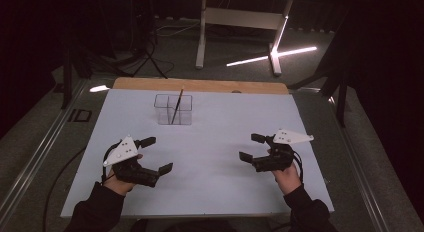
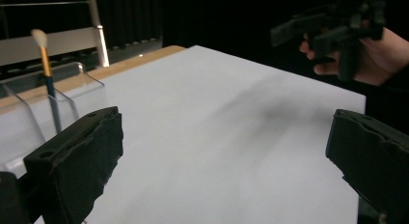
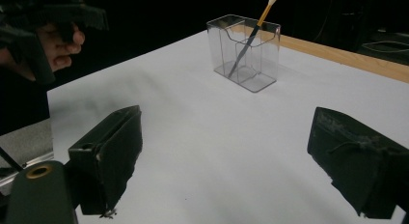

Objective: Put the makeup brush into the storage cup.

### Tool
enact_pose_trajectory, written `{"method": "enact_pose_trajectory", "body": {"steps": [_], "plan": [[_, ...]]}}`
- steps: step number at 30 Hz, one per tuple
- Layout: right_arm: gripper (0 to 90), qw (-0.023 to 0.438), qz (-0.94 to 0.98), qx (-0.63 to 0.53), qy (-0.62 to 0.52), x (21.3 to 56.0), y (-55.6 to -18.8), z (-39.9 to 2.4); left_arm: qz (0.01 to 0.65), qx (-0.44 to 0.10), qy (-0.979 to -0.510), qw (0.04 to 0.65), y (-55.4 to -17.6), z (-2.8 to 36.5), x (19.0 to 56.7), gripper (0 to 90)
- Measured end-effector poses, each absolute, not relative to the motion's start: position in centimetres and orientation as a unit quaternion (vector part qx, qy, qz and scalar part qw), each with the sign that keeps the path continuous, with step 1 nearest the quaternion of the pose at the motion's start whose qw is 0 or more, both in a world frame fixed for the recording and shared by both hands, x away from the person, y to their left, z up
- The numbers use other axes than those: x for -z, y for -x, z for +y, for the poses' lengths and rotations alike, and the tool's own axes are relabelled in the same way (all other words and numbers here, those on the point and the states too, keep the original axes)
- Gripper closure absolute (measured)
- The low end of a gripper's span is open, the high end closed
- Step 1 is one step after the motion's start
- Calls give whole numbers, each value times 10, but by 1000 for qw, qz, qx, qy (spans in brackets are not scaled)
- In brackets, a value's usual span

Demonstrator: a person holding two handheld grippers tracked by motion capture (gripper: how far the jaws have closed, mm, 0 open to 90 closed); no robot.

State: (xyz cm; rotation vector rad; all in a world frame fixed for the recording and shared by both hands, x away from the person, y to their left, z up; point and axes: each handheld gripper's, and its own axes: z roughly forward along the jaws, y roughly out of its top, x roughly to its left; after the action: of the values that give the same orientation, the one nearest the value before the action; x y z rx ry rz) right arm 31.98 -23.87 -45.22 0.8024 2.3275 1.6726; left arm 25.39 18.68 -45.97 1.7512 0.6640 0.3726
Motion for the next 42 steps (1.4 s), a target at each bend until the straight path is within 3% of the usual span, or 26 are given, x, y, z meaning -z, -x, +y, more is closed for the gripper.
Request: {"method": "enact_pose_trajectory", "body": {"steps": [17,42], "plan": [[119,81,786,-553,-264,455,-319,-238,309,-126,-755,564,-256,203,504,0],[120,81,797,-536,-265,469,-323,-242,341,-121,-751,553,-265,210,521,0]]}}
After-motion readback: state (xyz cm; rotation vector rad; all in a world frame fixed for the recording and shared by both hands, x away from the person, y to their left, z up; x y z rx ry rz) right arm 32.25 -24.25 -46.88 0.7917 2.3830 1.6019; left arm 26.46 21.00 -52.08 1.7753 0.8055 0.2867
